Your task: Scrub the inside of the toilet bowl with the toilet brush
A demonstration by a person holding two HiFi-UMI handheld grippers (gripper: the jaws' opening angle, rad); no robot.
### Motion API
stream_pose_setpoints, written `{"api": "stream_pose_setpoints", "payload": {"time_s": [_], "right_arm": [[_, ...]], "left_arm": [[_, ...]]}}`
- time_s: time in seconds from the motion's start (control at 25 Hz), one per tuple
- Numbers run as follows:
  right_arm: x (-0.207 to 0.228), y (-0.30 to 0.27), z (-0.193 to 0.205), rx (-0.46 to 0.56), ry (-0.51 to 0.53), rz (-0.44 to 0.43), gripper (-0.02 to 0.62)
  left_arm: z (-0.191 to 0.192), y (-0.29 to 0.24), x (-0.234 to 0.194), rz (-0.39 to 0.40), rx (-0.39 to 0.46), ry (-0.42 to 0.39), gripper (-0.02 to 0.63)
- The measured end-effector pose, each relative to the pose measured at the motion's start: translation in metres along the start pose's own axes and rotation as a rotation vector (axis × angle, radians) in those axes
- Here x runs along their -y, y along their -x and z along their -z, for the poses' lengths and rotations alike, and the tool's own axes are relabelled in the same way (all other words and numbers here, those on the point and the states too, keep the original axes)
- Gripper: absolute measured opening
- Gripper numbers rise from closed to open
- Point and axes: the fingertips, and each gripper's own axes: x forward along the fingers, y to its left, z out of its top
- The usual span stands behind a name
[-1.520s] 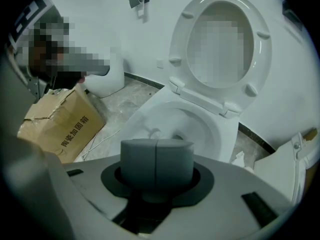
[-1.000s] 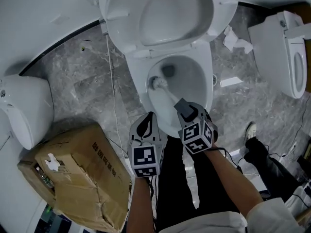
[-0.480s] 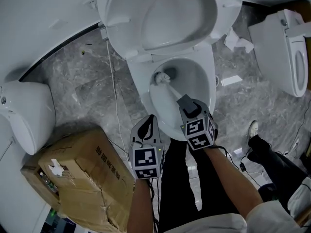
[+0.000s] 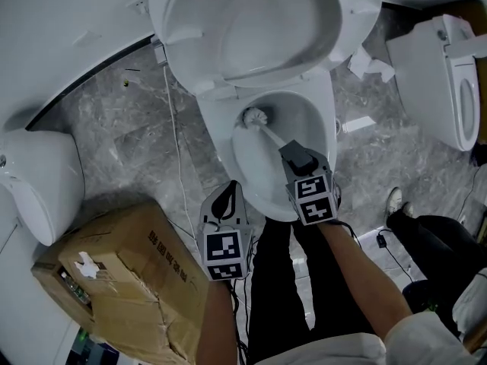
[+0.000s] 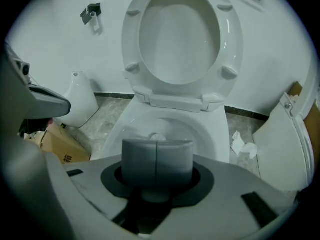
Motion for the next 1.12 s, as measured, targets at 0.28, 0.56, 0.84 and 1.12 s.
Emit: {"api": "stream_pose_setpoints", "payload": {"time_s": [0.28,0.56,0.84,1.12], "right_arm": [[0.022,-0.003,-0.001,-0.015,-0.046,0.028,0.175],[0.037,-0.003,-0.008,-0.004,-0.092,0.066,0.173],[0.051,0.0,-0.004,0.0,-0.13,0.089,0.173],[0.064,0.009,0.001,0.002,-0.146,0.107,0.173]], "left_arm": [[-0.001,-0.01,0.001,0.013,-0.015,0.009,0.021],[-0.012,-0.016,0.002,0.029,-0.015,-0.009,0.021],[-0.021,-0.021,-0.003,0.034,-0.015,-0.038,0.021],[-0.027,-0.024,0.008,0.045,-0.012,-0.059,0.021]]}}
